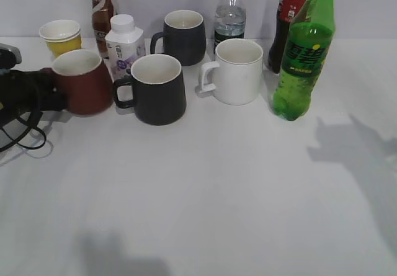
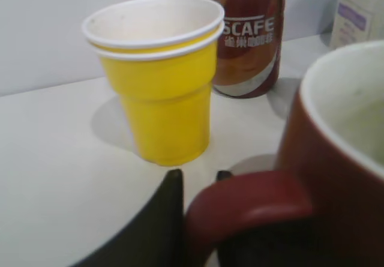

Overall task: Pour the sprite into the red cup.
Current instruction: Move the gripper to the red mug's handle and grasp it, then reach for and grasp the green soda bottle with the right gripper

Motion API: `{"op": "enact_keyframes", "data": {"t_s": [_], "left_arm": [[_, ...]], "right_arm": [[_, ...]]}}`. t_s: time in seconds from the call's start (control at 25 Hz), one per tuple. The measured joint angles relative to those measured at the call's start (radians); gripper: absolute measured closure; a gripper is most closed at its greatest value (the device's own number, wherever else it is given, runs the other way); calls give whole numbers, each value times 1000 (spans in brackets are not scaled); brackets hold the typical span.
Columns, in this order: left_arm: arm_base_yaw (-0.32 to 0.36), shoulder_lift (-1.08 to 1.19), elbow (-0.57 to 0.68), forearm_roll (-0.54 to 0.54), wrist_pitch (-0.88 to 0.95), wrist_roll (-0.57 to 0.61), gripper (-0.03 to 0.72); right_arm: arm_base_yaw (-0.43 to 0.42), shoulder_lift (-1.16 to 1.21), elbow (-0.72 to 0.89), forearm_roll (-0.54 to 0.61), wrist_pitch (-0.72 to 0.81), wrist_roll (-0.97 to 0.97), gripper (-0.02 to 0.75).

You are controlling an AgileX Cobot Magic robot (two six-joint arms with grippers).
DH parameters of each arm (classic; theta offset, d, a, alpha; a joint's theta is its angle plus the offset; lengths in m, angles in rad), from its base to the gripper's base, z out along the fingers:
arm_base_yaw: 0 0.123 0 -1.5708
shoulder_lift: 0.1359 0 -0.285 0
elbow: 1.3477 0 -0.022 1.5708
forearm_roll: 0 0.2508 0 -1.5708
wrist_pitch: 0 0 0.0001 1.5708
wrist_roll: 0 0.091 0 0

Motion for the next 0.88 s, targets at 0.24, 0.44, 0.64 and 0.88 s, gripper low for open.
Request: {"op": "enact_keyframes", "data": {"t_s": [0.24,0.44,0.64,0.88], "left_arm": [[0,-20,5,8,21,2,637],[0,-175,88,-5,49,8,640],[0,-359,183,-38,111,9,641],[0,-592,283,-40,239,10,641]], "right_arm": [[1,0,0,-8,-1,0,277],[87,46,0,-47,-13,0,265],[142,226,0,-64,-189,10,132],[143,447,-43,-60,-396,19,76]]}}
